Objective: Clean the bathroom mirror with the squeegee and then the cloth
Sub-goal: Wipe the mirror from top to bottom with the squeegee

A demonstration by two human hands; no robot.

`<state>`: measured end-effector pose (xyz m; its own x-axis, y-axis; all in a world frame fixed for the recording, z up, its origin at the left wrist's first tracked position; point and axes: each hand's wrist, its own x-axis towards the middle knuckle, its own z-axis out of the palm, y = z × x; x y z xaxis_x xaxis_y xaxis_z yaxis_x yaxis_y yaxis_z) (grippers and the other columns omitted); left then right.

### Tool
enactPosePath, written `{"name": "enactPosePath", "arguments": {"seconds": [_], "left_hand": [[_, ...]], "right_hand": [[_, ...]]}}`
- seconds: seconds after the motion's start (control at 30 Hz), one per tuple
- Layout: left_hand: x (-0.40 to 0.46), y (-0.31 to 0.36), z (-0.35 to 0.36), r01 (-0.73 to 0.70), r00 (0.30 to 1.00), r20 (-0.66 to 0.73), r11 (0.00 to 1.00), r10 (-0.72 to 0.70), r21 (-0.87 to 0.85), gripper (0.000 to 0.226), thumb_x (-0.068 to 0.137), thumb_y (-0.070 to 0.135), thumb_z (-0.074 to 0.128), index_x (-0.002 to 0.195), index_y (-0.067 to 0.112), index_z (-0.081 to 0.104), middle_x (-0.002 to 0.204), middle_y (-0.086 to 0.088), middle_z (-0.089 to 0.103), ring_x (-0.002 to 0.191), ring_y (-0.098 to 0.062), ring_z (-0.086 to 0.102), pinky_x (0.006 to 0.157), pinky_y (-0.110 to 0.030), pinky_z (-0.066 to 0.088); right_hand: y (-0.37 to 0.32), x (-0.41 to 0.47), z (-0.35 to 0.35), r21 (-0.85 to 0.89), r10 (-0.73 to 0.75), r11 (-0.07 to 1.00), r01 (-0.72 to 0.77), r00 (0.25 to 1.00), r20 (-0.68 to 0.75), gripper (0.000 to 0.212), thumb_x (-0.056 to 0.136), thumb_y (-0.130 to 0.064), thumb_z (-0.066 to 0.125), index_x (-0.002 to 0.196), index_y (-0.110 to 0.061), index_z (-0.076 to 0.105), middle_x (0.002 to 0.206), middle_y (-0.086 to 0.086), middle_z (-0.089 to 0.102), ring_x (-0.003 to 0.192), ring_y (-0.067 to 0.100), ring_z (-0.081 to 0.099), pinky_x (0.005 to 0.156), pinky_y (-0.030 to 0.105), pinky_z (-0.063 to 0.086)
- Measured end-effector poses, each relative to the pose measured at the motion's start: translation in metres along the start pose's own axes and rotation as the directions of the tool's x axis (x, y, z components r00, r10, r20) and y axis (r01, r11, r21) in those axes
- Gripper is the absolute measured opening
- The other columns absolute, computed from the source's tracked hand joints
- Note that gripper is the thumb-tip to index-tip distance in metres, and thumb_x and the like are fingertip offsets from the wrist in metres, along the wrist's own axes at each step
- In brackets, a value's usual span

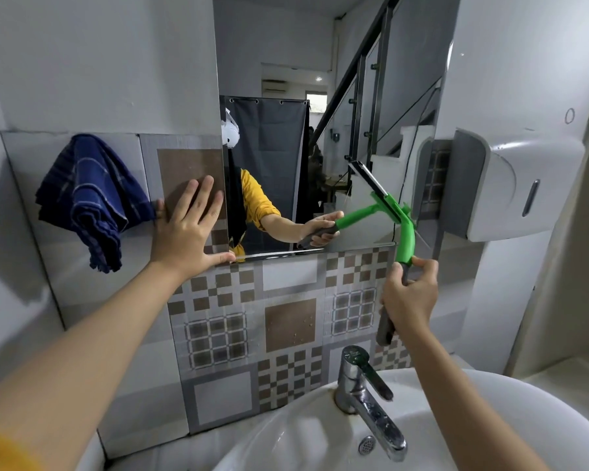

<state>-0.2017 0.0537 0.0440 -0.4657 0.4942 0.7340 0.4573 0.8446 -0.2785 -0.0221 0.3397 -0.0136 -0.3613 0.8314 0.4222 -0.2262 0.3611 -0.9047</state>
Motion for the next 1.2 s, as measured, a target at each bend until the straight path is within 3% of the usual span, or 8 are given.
{"name": "enactPosePath", "arguments": {"seconds": [0.13,0.4,0.5,0.63,0.73,0.93,1.1,1.2], "left_hand": [[0.000,0.001,-0.001,0.002,1.000,0.000,1.000,-0.002,-0.002,0.116,0.057,0.070,0.068,0.147,0.015,0.021,0.159,-0.005,0.006,0.145,-0.028,0.003,0.103,-0.069,0.013],[-0.001,0.003,-0.002,0.006,1.000,0.013,1.000,-0.006,0.009,0.116,0.058,0.071,0.067,0.147,0.014,0.022,0.159,-0.006,0.006,0.145,-0.027,0.002,0.103,-0.069,0.013],[-0.001,0.003,-0.002,0.002,1.000,0.019,1.000,-0.003,0.020,0.116,0.058,0.072,0.066,0.147,0.015,0.021,0.159,-0.006,0.006,0.145,-0.027,0.002,0.103,-0.069,0.013],[-0.001,0.002,-0.004,0.009,0.999,0.032,1.000,-0.010,0.026,0.116,0.058,0.073,0.065,0.148,0.015,0.019,0.159,-0.005,0.005,0.146,-0.027,0.003,0.103,-0.068,0.014],[-0.001,0.002,-0.005,0.011,0.999,0.042,1.000,-0.012,0.018,0.115,0.059,0.071,0.066,0.148,0.016,0.018,0.159,-0.004,0.004,0.146,-0.027,0.002,0.104,-0.068,0.016],[0.000,-0.002,-0.010,-0.001,0.997,0.073,1.000,0.000,0.022,0.114,0.060,0.072,0.064,0.148,0.016,0.017,0.159,-0.003,0.001,0.146,-0.026,0.000,0.105,-0.067,0.017],[-0.005,-0.008,-0.013,-0.019,0.997,0.075,1.000,0.018,0.011,0.121,0.059,0.064,0.072,0.148,0.009,0.011,0.159,-0.006,0.006,0.145,-0.024,0.007,0.110,-0.058,0.018],[-0.021,-0.014,-0.014,-0.032,0.996,0.083,0.999,0.031,0.010,0.123,0.057,0.061,0.076,0.148,0.006,0.013,0.158,-0.009,0.009,0.145,-0.026,0.012,0.112,-0.049,0.018]], "right_hand": [[-0.001,-0.017,0.010,0.042,0.041,0.998,-0.041,0.999,0.003,0.014,0.092,-0.013,0.052,0.103,-0.013,0.044,0.067,0.003,0.052,0.048,0.014,0.049,0.037,0.018,0.040],[-0.012,-0.067,0.042,0.175,0.119,0.975,-0.136,0.987,0.106,0.015,0.092,-0.012,0.051,0.101,-0.018,0.040,0.078,0.012,0.057,0.056,0.022,0.057,0.048,0.034,0.052],[-0.021,-0.086,0.053,0.195,0.119,0.971,-0.140,0.987,0.112,0.014,0.093,-0.011,0.050,0.100,-0.016,0.039,0.075,0.007,0.054,0.055,0.017,0.054,0.044,0.024,0.048],[-0.027,-0.110,0.069,0.227,0.121,0.962,-0.154,0.981,0.153,0.017,0.093,-0.010,0.050,0.097,-0.021,0.038,0.074,0.009,0.055,0.054,0.018,0.053,0.049,0.032,0.049],[-0.030,-0.128,0.078,0.232,0.113,0.960,-0.155,0.976,0.186,0.024,0.093,-0.008,0.050,0.090,-0.028,0.037,0.071,0.009,0.055,0.053,0.018,0.052,0.048,0.031,0.048],[-0.030,-0.163,0.088,0.199,0.013,0.978,-0.059,0.974,0.226,0.016,0.093,-0.009,0.050,0.098,-0.020,0.039,0.060,-0.001,0.053,0.042,0.006,0.050,0.043,0.033,0.047],[-0.021,-0.166,0.085,0.157,-0.058,0.987,0.019,0.967,0.249,0.016,0.093,-0.008,0.051,0.100,-0.018,0.041,0.056,-0.002,0.050,0.040,0.004,0.047,0.039,0.022,0.039],[-0.011,-0.169,0.078,0.103,-0.092,0.993,0.063,0.947,0.308,0.016,0.093,-0.008,0.052,0.100,-0.017,0.041,0.055,-0.001,0.048,0.039,0.007,0.045,0.037,0.032,0.041]]}}
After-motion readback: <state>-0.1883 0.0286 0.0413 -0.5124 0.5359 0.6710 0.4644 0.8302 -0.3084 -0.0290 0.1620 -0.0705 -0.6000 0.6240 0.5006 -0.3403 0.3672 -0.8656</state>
